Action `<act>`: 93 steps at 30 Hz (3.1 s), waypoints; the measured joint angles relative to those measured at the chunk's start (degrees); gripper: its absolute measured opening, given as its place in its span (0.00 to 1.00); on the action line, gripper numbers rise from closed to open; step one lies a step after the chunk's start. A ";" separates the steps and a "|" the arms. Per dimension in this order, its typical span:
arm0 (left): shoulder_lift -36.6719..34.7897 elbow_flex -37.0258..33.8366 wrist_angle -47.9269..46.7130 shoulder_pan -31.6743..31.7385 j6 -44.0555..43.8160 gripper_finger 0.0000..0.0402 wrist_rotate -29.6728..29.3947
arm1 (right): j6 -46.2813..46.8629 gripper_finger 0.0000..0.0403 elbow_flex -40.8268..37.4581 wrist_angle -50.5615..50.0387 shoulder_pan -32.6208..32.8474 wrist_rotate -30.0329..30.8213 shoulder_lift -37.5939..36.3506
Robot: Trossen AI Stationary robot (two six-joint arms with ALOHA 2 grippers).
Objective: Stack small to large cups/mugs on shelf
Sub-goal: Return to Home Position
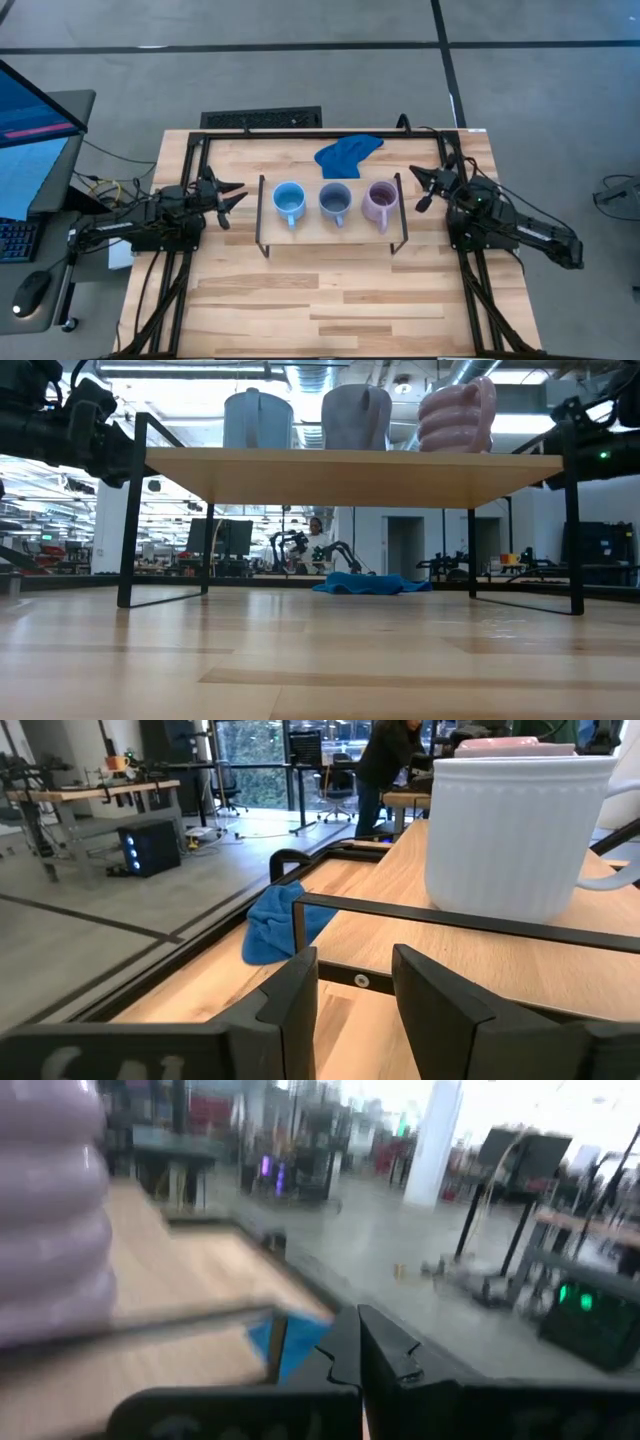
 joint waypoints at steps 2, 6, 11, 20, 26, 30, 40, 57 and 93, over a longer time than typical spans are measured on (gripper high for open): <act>0.02 0.00 0.00 -0.02 -0.63 0.31 0.04 | -1.14 0.03 -0.49 1.64 -0.02 0.13 0.06; 0.04 -0.02 -0.13 -0.01 -0.84 0.31 1.78 | -1.82 0.03 -0.49 1.36 -0.80 0.45 0.06; 0.04 -0.04 -0.17 0.00 -0.84 0.31 2.42 | -1.80 0.03 -0.49 1.38 -3.57 0.76 0.06; 0.04 -0.04 -0.17 -0.02 -0.57 0.31 2.47 | -1.40 0.03 -0.49 1.23 -4.96 0.28 0.06; 0.04 -0.07 -0.17 -0.02 -0.53 0.31 2.47 | -1.38 0.03 -0.49 1.20 -4.96 0.17 0.06; 0.04 -0.07 -0.16 0.00 -0.49 0.31 2.47 | -1.38 0.03 -0.49 1.20 -4.95 0.17 0.06; 0.04 -0.09 -0.15 -0.02 -0.42 0.31 2.46 | -1.38 0.03 -0.49 1.18 -4.94 0.15 0.06; 0.04 -0.11 -0.15 -0.02 -0.40 0.31 2.45 | -1.38 0.03 -0.49 1.16 -4.94 0.15 0.06; 0.06 -0.11 -0.15 -0.02 -0.38 0.31 2.42 | -1.38 0.03 -0.51 1.16 -4.94 0.15 0.06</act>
